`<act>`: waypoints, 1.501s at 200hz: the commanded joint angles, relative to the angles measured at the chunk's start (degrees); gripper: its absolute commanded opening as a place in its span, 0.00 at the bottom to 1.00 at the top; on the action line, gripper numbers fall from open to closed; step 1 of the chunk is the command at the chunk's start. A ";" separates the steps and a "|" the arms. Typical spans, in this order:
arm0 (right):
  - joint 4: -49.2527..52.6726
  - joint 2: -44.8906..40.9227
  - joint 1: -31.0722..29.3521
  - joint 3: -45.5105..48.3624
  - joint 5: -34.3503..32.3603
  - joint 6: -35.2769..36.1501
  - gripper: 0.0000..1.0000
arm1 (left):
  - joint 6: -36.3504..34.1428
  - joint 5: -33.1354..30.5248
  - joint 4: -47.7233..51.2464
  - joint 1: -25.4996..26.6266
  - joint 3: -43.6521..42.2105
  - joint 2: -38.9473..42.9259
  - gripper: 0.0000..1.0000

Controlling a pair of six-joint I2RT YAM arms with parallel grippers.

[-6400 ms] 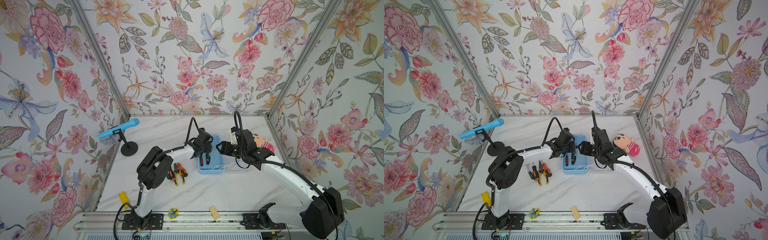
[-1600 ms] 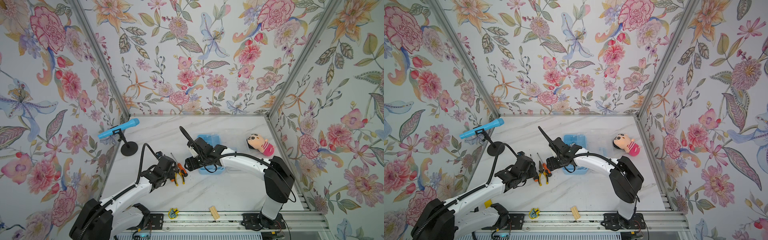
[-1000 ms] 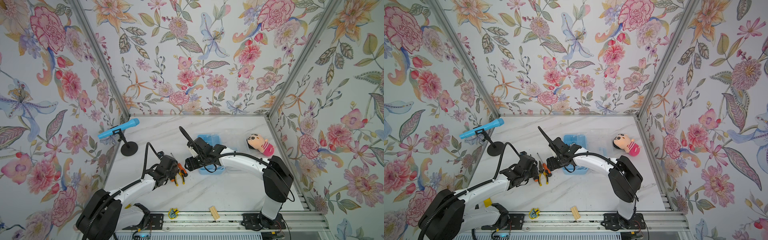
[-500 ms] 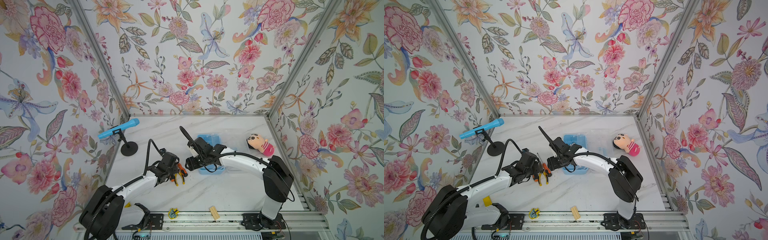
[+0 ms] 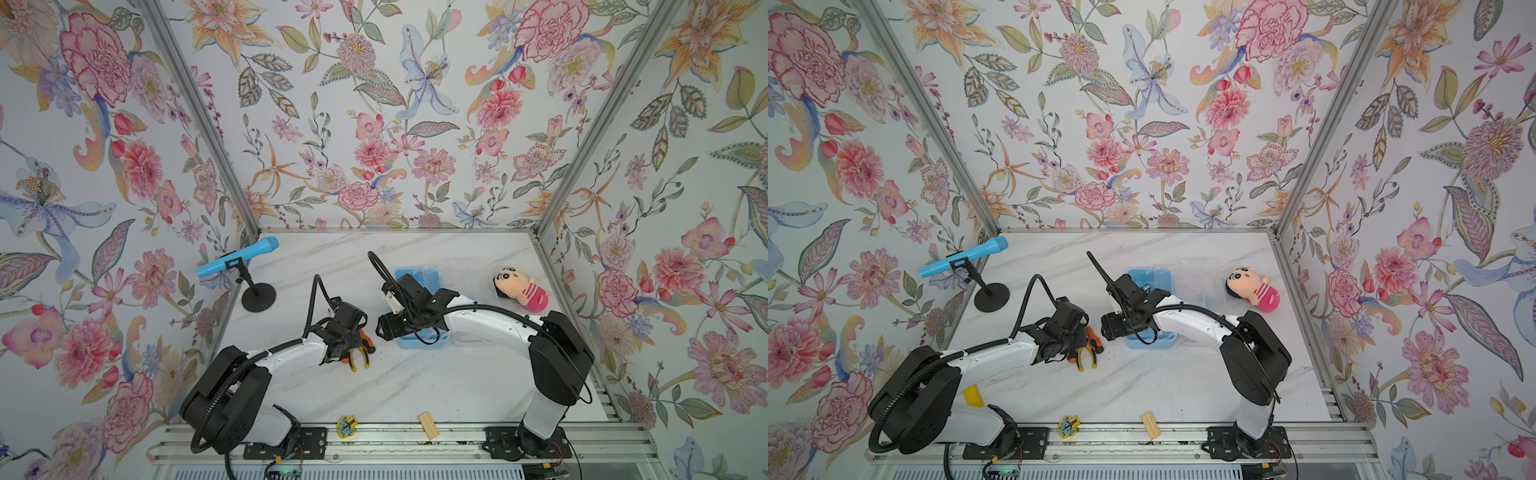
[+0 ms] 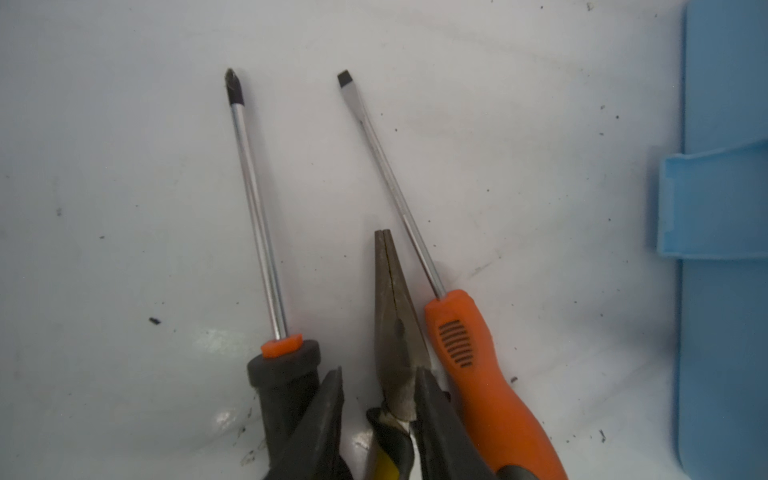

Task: Pack the tool kit
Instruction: 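Lower left gripper onto the yellow-handled pliers and close on them, then carry the pliers into the blue box and release with left gripper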

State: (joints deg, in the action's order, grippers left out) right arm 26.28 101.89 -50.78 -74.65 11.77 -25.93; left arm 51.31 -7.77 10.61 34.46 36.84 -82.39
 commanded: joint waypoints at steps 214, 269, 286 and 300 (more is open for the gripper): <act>-4.11 -4.32 3.32 5.88 3.78 -1.70 0.65 | -2.48 -1.64 6.86 4.48 4.66 -7.61 0.38; -4.31 -3.89 3.43 6.01 3.64 -2.11 0.65 | -3.84 -0.67 3.94 4.50 5.57 -12.09 0.29; -4.31 -4.06 3.65 5.89 3.62 -2.16 0.65 | -4.11 -0.45 3.65 4.43 5.96 -13.03 0.21; -4.31 -4.13 3.76 5.76 3.74 -2.19 0.65 | -4.37 -0.43 3.58 4.39 6.35 -13.17 0.12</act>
State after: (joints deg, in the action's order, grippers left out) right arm 22.20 99.53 -47.64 -69.28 14.83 -27.49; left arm 47.46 -10.76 12.12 38.28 43.68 -92.27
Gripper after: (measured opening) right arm 0.648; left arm 0.243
